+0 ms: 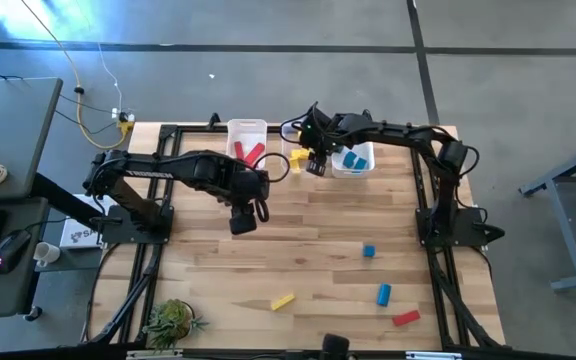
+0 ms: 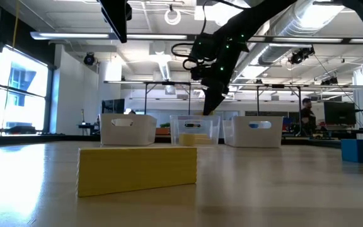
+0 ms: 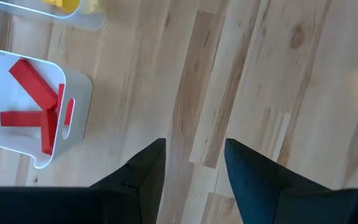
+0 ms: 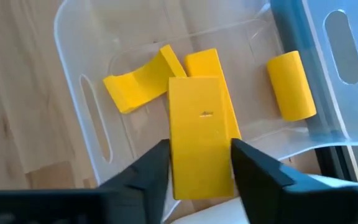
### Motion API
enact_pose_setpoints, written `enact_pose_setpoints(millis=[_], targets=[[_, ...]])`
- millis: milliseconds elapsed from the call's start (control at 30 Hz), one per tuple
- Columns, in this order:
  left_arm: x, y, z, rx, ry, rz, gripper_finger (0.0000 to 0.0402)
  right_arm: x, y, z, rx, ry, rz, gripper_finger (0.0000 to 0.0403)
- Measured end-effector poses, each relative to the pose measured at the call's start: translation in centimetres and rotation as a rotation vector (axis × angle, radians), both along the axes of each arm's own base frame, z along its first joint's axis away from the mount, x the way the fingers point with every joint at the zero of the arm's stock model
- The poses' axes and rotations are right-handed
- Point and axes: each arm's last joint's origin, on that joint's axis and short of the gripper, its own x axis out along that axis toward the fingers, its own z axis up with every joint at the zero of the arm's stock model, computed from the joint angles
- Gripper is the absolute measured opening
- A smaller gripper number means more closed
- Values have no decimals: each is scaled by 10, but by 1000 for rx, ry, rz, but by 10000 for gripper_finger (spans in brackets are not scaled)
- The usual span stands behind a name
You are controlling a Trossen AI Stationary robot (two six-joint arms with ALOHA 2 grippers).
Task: Sort & place blocks by color
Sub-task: Put the yellow block into the transparent bin, then put the blue block into the right white bin
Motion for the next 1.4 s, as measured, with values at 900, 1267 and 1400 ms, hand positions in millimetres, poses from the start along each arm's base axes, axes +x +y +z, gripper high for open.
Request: enact_pose_setpoints(millis=[900,1267,1400], targets=[[0,0,0,0,-1,0,154,-25,82,47,55,169,32,208],[0,0,0,1,-1,0,154,-39,155,66,161,250,138,208],[0,0,0,1,-1,0,154,-42,182,67,171,270,163,208]])
